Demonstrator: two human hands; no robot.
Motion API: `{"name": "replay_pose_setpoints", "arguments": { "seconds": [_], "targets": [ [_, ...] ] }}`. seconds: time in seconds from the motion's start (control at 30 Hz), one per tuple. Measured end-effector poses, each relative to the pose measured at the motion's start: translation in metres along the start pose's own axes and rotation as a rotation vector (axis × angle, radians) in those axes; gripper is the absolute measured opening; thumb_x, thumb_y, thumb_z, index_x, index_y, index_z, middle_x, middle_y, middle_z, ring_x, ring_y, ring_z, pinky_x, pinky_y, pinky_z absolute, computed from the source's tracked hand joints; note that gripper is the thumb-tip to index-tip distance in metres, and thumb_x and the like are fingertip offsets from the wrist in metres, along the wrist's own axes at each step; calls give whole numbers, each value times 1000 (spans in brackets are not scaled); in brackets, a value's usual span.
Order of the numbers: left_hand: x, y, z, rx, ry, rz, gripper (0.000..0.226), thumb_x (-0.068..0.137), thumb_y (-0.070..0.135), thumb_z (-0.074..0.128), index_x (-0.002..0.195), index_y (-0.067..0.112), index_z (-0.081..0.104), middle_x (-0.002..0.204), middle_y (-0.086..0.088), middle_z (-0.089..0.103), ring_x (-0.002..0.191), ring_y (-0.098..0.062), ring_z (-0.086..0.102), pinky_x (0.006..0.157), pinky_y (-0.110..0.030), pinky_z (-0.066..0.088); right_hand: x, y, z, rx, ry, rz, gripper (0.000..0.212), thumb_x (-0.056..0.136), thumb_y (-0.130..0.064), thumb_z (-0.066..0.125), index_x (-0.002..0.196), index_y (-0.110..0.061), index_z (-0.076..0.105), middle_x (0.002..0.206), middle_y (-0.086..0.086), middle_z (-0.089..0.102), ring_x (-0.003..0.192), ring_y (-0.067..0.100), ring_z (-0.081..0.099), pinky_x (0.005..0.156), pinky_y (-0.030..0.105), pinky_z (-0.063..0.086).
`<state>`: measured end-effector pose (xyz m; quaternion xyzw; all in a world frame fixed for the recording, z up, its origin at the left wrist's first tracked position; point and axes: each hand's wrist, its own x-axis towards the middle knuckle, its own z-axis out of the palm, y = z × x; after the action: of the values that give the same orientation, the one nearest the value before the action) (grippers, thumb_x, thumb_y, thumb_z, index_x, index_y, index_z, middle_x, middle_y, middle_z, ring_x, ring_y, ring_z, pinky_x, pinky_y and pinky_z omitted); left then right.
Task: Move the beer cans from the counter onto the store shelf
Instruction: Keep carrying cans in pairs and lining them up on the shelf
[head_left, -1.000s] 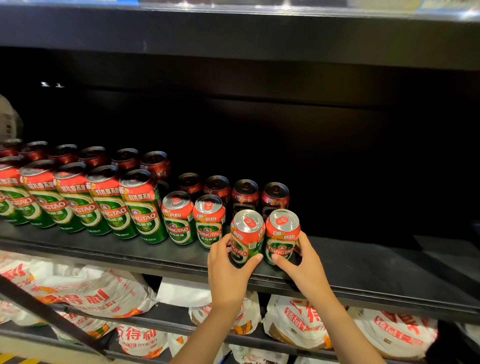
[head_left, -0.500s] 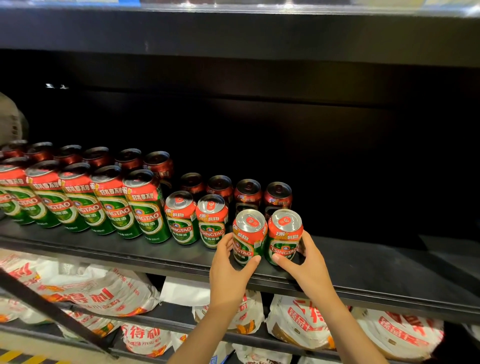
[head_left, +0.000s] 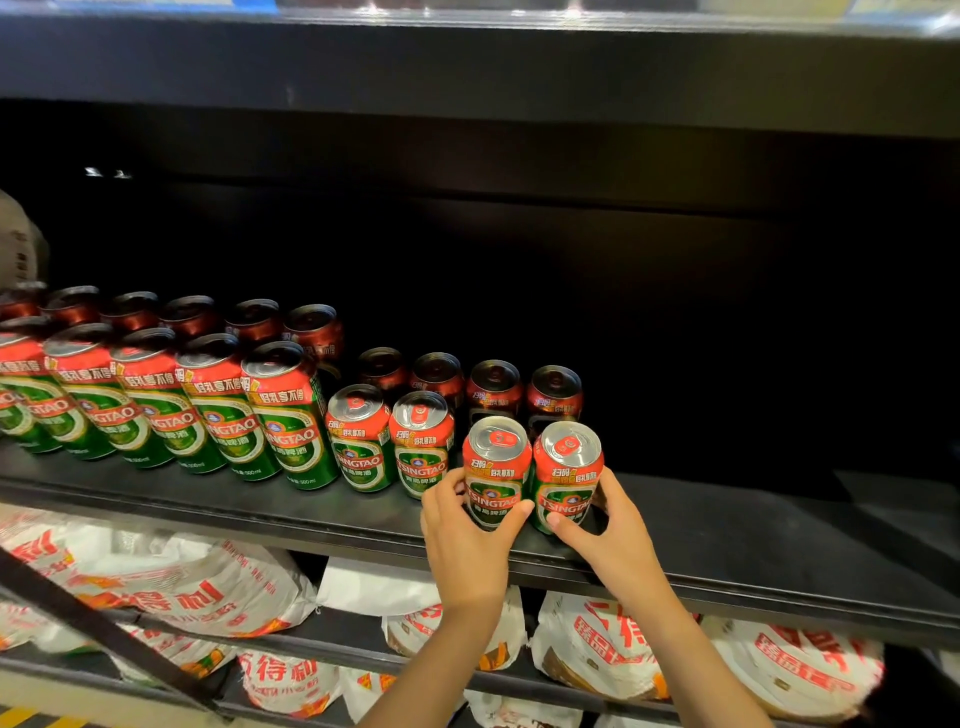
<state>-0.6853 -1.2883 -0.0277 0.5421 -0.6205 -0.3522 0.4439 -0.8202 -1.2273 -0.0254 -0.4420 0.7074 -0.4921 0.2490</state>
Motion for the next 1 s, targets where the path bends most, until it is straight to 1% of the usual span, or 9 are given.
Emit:
{"name": "replay_pose_setpoints", "arguments": {
  "seconds": [0.1,0.2,0.4,0.53,0.63,0.77,0.87,0.93,1.0],
  "targets": [
    [0,-9,-5,6,-54,45,67,70,37,79,127,23,46,118,8,46,117,-11,45,98,-30,42,-1,0,0,-15,14,-13,62,77,-30,75,125,-43,37,118,-33,45,105,-22,43,74,-4,36],
    [1,-16,-10,-3,-96,66,67,74,32,77,133,23,45,124,7,44,122,-12,43,104,-35,41,-1,-2,0,-13,26,-8,64,76,-29,76,125,-43,37,115,-35,44,102,-27,42,73,-5,35],
    [-1,-11,-8,-27,-47,20,71,74,31,77,136,22,44,118,11,42,117,-13,47,100,-34,44,-1,-3,3,-9,60,-12,75,73,-28,78,132,-40,33,116,-37,43,102,-29,41,76,-7,34],
    [-2,-8,-7,-81,-1,-9,68,71,29,80,130,21,47,115,10,46,110,-9,50,92,-24,43,0,-3,5,-56,58,-6,68,75,-30,76,127,-42,34,118,-27,47,99,-23,43,73,-5,35],
    [-2,-7,-4,-75,23,0,61,70,29,80,123,21,51,112,10,48,108,-9,51,88,-20,40,-1,-3,8,-54,73,-7,66,75,-32,76,127,-43,36,118,-30,47,101,-22,44,73,-5,36],
    [-3,-8,-2,-58,48,28,60,73,28,79,125,19,52,112,9,46,106,-8,50,89,-20,40,-3,-5,11,-28,94,-21,67,75,-33,76,127,-44,36,116,-38,44,103,-27,42,75,-7,35],
    [-4,-8,-3,-52,53,28,62,74,30,78,128,20,50,113,9,46,104,-7,50,86,-20,40,-2,-6,12,-34,106,-14,66,75,-32,76,125,-45,35,112,-41,43,100,-30,42,74,-7,35],
    [-4,-7,-2,-46,60,21,63,73,31,78,129,19,50,114,8,48,103,-7,51,86,-21,41,-2,-7,13,-41,107,-12,66,75,-35,75,127,-46,36,112,-41,43,100,-27,43,76,-4,35],
    [-3,-6,-1,-49,71,-2,64,72,31,78,128,18,50,113,7,50,103,-9,52,87,-24,43,-2,-5,14,-41,105,-5,65,76,-37,74,130,-43,38,116,-36,48,104,-20,46,83,2,36]
  ]
}}
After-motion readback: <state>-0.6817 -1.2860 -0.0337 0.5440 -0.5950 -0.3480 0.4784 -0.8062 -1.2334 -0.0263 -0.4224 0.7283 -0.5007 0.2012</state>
